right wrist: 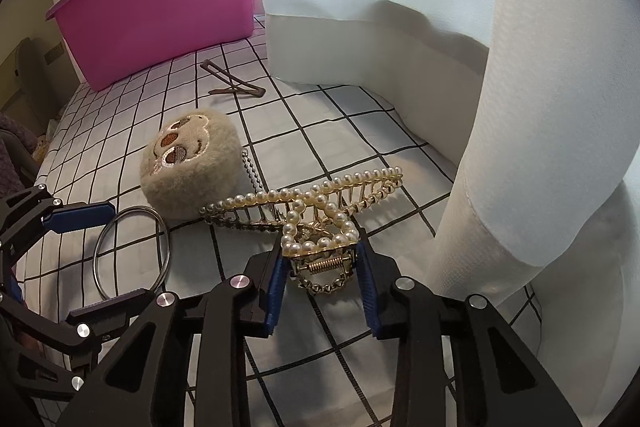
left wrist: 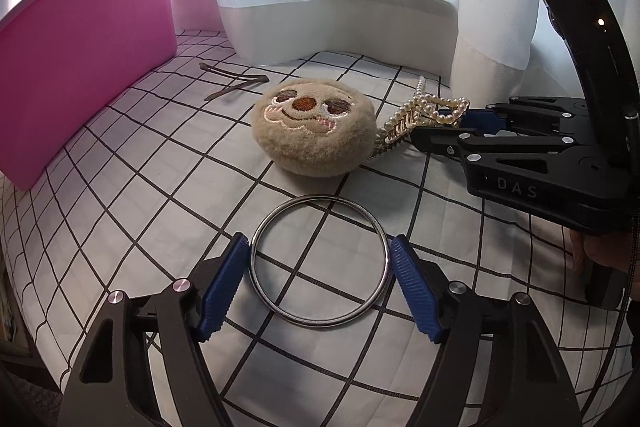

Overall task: Organize jewelry
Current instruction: 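Close left tool on the silver ring while right tool lifts the pearl clip, then carry the silver ring and pearl clip with both tools over the pink bin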

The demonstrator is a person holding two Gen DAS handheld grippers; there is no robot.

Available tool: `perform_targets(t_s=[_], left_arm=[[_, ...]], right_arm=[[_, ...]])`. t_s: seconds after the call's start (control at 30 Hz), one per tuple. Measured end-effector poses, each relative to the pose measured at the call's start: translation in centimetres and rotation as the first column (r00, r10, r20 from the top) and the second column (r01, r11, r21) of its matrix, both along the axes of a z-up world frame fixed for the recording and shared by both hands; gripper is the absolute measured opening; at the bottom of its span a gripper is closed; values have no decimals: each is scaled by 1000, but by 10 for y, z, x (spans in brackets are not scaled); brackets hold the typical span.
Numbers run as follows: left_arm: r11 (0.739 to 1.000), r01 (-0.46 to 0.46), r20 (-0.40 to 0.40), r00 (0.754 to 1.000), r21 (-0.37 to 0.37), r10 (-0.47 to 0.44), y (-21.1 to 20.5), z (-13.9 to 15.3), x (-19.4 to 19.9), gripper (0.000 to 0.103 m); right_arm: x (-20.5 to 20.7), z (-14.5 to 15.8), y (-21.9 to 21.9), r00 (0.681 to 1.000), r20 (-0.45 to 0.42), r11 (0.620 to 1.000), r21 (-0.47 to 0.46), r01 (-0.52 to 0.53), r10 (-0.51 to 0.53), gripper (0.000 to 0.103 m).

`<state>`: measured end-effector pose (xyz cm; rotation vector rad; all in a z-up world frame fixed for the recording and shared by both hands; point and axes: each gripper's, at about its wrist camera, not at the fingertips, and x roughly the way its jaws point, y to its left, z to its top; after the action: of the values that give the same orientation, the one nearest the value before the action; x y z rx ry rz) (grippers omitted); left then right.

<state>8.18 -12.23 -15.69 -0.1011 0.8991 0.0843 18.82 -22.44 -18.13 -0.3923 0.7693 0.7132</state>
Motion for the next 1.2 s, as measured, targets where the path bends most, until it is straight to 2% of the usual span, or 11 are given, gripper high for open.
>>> perform_targets(t_s=[0.27, 0.53, 0.9, 1.2], left_arm=[[1000, 5, 11, 1000, -24, -5, 7, 2, -9, 71], [999, 14, 49, 999, -42, -12, 22, 22, -18, 71], [996, 61, 107, 993, -67, -54, 47, 62, -37, 71], [992, 100, 146, 985, -71, -89, 80, 102, -54, 71]], right_arm=[[-7, 1, -9, 998, -32, 997, 60, 57, -55, 31], [-34, 3, -27, 986, -75, 980, 127, 155, -146, 31], [-92, 20, -56, 937, -151, 911, 229, 342, -314, 31], [-131, 35, -53, 887, -200, 856, 243, 456, -416, 31]])
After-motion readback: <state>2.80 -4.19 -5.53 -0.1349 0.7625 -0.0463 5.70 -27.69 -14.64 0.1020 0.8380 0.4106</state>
